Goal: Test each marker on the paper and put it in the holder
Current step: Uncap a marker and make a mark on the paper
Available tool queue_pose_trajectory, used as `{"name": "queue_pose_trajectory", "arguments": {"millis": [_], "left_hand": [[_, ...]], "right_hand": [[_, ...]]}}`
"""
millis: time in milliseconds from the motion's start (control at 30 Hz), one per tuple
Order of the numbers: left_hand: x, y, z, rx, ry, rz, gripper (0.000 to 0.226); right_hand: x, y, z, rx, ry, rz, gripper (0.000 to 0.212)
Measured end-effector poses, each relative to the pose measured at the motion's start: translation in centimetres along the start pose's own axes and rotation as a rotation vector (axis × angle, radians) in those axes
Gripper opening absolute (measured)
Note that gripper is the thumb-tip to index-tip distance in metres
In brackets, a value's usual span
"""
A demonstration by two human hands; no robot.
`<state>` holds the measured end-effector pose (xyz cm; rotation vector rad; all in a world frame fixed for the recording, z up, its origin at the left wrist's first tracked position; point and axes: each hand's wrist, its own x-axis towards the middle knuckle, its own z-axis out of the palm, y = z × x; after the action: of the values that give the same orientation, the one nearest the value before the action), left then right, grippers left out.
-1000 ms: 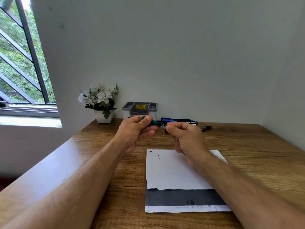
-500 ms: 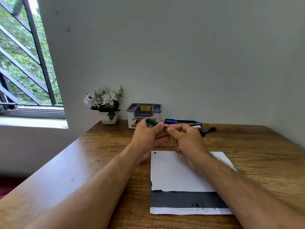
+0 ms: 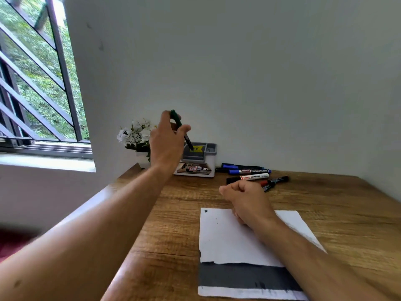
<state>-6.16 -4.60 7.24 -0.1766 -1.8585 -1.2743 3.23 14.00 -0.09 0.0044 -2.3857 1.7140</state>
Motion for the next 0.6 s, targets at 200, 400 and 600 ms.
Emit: {"name": "queue_pose_trajectory", "arguments": {"millis": [200, 400, 600], "left_hand": [[5.0, -1.0, 1.3, 0.164, 0.035, 0.029, 0.025], [5.7, -2.8, 3.4, 0.306, -0.055, -0.087, 0.026], [5.4, -4.3, 4.6, 0.432, -0.108, -0.092, 0.044]], "right_hand": [[0.3, 0.4, 0.1, -0.026, -0.008, 0.032, 0.012], [0.5, 0.7, 0.2, -0.048, 0.000, 0.031, 0.014], [0.4, 0.6, 0.3, -0.099, 0.006, 0.038, 0.013]]}}
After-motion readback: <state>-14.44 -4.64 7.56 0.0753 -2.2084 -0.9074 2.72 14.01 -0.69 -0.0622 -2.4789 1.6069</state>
